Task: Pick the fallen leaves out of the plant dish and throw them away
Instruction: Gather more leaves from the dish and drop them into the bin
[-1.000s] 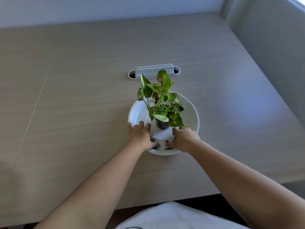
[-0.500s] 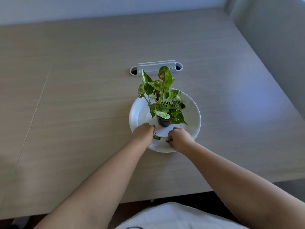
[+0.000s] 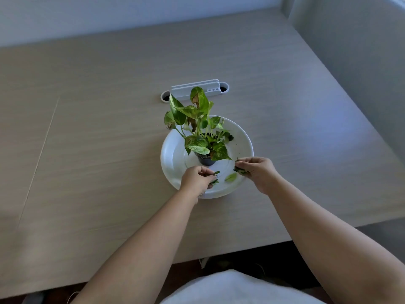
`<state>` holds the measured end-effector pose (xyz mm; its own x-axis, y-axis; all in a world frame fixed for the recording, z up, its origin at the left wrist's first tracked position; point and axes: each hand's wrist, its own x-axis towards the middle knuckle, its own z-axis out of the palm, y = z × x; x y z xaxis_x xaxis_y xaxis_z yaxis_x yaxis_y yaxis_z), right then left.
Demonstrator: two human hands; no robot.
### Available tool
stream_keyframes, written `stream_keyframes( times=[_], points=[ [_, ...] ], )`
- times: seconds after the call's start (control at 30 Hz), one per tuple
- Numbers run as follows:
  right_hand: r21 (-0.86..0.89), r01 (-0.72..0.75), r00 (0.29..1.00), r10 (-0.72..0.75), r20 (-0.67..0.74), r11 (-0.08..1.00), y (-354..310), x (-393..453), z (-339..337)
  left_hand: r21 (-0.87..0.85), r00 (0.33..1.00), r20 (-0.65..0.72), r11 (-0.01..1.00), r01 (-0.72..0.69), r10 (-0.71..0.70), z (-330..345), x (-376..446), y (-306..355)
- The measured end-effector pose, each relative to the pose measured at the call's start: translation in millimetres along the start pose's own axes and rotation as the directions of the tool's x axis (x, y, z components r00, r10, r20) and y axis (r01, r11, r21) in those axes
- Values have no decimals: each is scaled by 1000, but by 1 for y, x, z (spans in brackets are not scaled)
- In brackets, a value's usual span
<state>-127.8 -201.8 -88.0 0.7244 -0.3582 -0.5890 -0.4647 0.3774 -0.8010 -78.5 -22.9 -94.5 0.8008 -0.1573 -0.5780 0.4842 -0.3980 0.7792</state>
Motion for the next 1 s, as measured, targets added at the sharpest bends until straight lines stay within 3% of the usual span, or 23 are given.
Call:
stream_keyframes(
  times=[0.1, 0.23, 0.57, 0.8, 1.0],
  points=[
    [233, -22, 999, 14, 37, 972, -2, -16, -26, -118, 995, 99, 993, 20, -8, 31, -15, 7],
    [391, -30, 999, 43, -25, 920, 2, -38, -77, -137, 969, 245, 991, 6, 28, 78, -30, 21],
    [559, 75, 939, 130, -318, 826, 62, -109, -241, 197, 839, 543, 975, -100, -23, 236, -80, 10],
    [571, 133, 835, 219, -505, 810, 107, -142, -322, 375, 757, 653, 884, -279, -38, 327, -119, -10],
    [411, 12, 691, 290, -663, 911, 131, -145, -372, 470, 744, 663, 818, -331, -81, 388, -136, -30]
  ],
)
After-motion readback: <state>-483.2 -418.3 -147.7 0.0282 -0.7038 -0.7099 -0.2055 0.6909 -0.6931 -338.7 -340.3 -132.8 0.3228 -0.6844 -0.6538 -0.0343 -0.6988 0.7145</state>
